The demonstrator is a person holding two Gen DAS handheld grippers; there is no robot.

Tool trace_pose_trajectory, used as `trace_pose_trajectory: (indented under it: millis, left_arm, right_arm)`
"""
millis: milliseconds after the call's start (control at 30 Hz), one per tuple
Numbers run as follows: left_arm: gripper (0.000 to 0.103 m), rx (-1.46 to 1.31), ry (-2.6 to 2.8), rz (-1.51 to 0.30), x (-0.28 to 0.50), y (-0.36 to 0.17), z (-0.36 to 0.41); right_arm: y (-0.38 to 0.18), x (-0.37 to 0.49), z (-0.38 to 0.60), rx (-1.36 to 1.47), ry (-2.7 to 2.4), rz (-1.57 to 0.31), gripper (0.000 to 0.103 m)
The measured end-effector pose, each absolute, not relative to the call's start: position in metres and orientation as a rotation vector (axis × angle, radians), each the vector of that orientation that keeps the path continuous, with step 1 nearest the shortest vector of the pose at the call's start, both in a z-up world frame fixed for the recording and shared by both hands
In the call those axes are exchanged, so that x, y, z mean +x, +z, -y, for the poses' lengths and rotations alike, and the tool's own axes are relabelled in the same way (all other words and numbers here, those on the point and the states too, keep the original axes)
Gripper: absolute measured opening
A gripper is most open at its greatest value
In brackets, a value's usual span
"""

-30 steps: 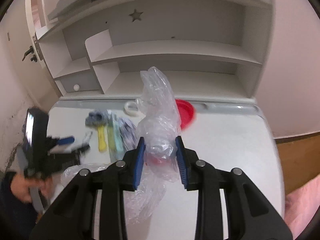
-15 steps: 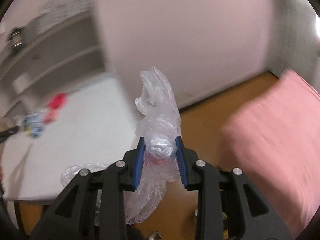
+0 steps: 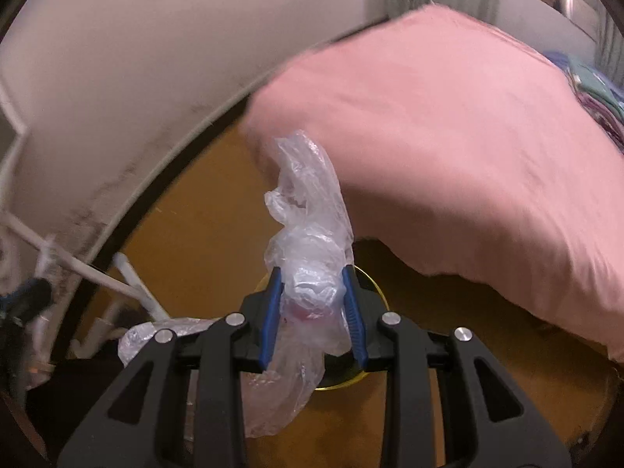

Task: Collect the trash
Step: 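Carry the plastic bag and toothpaste tube over the black bin, then open both grippers over the black bin to drop the bag and tube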

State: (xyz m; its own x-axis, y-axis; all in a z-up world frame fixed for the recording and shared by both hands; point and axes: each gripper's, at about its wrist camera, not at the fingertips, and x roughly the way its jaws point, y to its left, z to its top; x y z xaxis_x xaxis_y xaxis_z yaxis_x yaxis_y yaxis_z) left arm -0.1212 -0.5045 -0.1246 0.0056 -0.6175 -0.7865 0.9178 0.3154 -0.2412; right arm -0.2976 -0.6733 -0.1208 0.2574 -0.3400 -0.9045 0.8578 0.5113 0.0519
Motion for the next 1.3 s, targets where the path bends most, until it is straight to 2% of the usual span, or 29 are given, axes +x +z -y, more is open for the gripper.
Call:
trace_pose_trajectory:
  millis: [167, 367, 567, 733, 1200, 1233, 1300]
  left_arm:
    - [0.014, 0.396, -1.259, -1.097, -0.134, -0.207, 0.549]
    - [0.014, 0.434, -1.258, -1.159, -0.138, -0.254, 0.559]
    - [0.014, 0.39, -1.243, -1.216, -0.129, -0.261, 0.554]
    - [0.014, 0.395, -1.244, -1.213, -0.132, -0.266, 0.552]
    - [0.014, 0.459, -1.292, -1.18, -0.153, -0.27, 0.567]
    - [0.015, 0.46, -1.297, -1.177, -0.153, -0.271, 0.568]
    - [0.029, 0.457, -1.302, -1.186, -0.153, -0.272, 0.57]
  right_arm:
    - [-0.182, -0.314, 0.686, 0.72, -0.875, -1.109, 0.03]
    - [-0.22, -0.326, 0.687, 0.78, -0.852, -1.181, 0.031]
    - [-0.219, -0.326, 0.691, 0.791, -0.853, -1.176, 0.032]
    - [-0.213, -0.322, 0.692, 0.775, -0.858, -1.152, 0.056]
    - [-0.21, -0.329, 0.696, 0.804, -0.892, -1.114, 0.064]
    - [-0.209, -0.33, 0.696, 0.805, -0.893, -1.112, 0.064]
    - [-0.207, -0.331, 0.696, 0.801, -0.898, -1.108, 0.065]
